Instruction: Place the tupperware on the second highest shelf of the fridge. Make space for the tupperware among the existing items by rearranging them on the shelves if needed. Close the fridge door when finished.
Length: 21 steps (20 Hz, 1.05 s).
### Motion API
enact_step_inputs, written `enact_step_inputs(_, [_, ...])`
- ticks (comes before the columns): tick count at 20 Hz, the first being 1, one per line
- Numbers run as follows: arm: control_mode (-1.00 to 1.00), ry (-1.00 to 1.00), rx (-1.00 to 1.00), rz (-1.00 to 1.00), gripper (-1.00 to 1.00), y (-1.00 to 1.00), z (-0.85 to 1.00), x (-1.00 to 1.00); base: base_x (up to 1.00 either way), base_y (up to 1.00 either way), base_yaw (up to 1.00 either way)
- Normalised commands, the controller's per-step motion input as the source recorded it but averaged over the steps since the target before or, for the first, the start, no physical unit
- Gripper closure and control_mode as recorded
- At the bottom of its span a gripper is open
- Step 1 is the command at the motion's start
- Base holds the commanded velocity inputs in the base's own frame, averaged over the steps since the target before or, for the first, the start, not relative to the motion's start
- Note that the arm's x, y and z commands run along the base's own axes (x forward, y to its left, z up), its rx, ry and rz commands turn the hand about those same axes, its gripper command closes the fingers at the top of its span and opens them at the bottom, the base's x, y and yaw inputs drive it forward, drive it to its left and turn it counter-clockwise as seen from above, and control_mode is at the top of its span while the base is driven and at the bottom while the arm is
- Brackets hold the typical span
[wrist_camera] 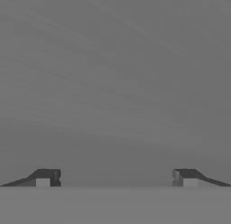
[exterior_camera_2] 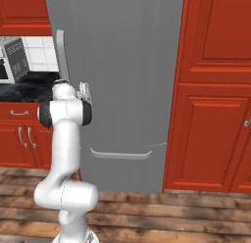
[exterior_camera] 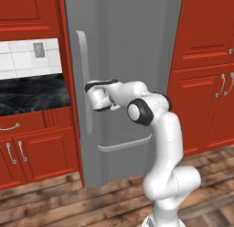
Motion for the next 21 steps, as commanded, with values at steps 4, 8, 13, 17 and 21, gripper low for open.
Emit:
enact_step_inputs(4, [-1.00, 0.33, 0.04, -0.05, -1.00, -0.04, 0.23, 1.00, 0.00, 0.00, 0.00])
enact_step_inputs(8, [-1.00, 0.41, 0.02, -0.05, -1.00, 0.00, 0.42, 1.00, 0.00, 0.00, 0.00])
enact_step_inputs(13, [-1.00, 0.37, 0.01, -0.02, -1.00, 0.03, 0.53, 1.00, 0.00, 0.00, 0.00])
enact_step_inputs(17, [-1.00, 0.24, 0.00, 0.00, -1.00, 0.21, 0.68, 1.00, 0.00, 0.00, 0.00])
enact_step_inputs(21, [-1.00, 0.20, 0.00, -0.02, -1.00, 0.31, 0.65, 1.00, 0.00, 0.00, 0.00])
